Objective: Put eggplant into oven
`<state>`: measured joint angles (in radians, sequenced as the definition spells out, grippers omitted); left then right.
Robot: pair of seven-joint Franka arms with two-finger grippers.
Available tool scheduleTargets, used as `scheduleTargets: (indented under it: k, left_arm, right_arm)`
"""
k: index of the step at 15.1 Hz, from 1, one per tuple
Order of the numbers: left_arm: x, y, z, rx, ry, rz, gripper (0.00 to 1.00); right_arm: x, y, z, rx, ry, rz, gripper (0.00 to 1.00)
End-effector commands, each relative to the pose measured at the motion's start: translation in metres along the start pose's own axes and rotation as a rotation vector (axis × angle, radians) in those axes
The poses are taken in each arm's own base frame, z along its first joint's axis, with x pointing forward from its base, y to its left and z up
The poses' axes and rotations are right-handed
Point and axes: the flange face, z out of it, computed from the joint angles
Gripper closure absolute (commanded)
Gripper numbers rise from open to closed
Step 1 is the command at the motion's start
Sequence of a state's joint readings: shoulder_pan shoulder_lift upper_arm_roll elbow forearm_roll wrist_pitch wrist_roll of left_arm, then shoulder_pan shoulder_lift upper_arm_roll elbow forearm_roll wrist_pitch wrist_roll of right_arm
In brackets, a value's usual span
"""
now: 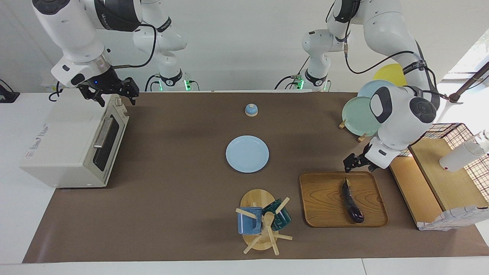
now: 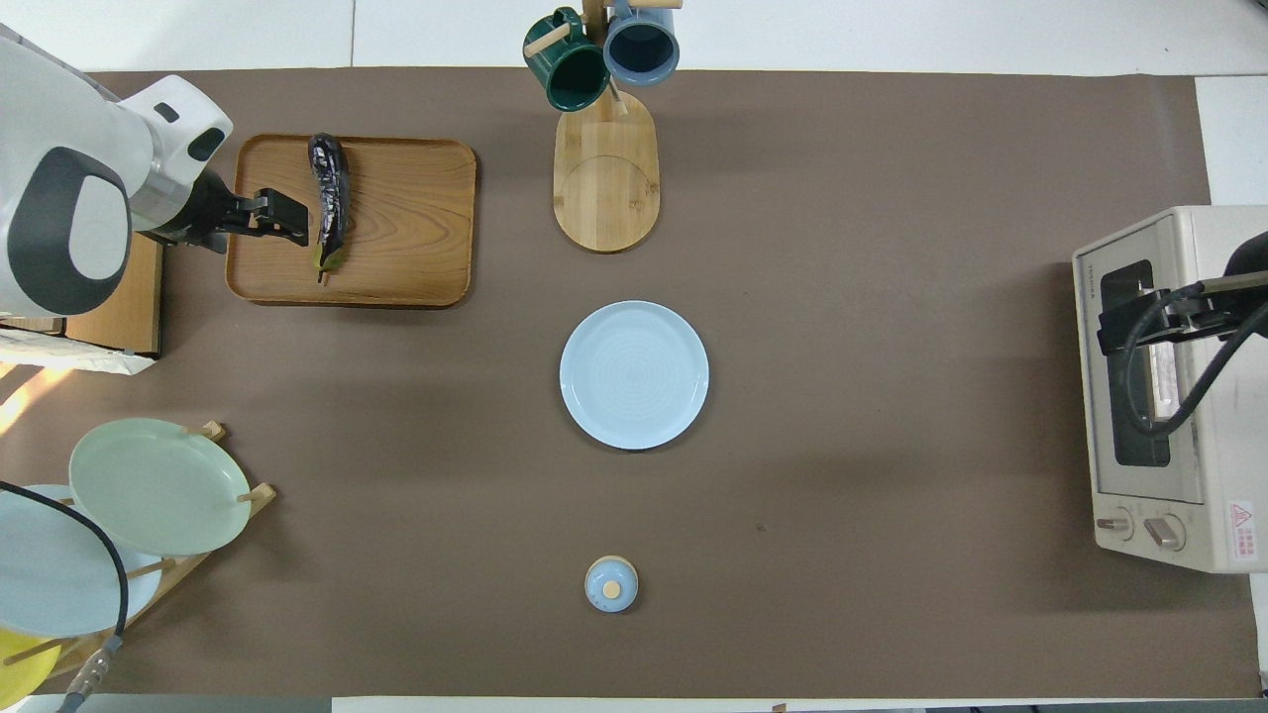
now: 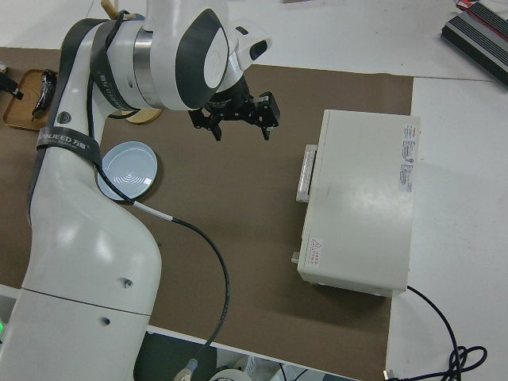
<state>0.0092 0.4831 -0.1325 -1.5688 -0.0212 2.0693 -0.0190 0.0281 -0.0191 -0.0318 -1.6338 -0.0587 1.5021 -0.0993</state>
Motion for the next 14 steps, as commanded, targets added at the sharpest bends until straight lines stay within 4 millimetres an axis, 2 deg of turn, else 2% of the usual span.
scheduleTargets:
  k: [1,2,4,8,12,13,14]
  left_arm:
    - [0.019,0.004,0.025,0.012,0.051,0.029,0.0]
    - [0.022,0.003,0.032,0.013,0.063,0.029,0.01]
    - [0.023,0.001,0.034,0.044,0.078,0.051,0.01]
    - [0.015,0.006,0.058,0.046,0.094,0.065,0.04]
    - [0.012,0.006,0.061,0.047,0.09,0.066,0.11]
    - [0.012,0.006,0.06,0.047,0.088,0.066,0.19]
    - [0.012,0.006,0.059,0.047,0.082,0.066,0.31]
  right_arm:
    - [-0.006,-0.001,0.012,0.02,0.039,-0.004,0.65]
    - [-0.008,0.005,0.028,0.015,0.076,-0.025,0.82]
    - [-0.009,0.021,0.048,-0.006,0.161,-0.112,1.0]
    - [-0.018,0.048,0.078,-0.016,0.136,-0.094,1.0]
    - [-0.013,0.062,0.097,-0.112,0.082,-0.105,1.0]
    - [-0.012,0.065,0.102,-0.111,0.074,-0.099,1.0]
    - [-0.012,0.068,0.106,-0.111,0.07,-0.085,1.0]
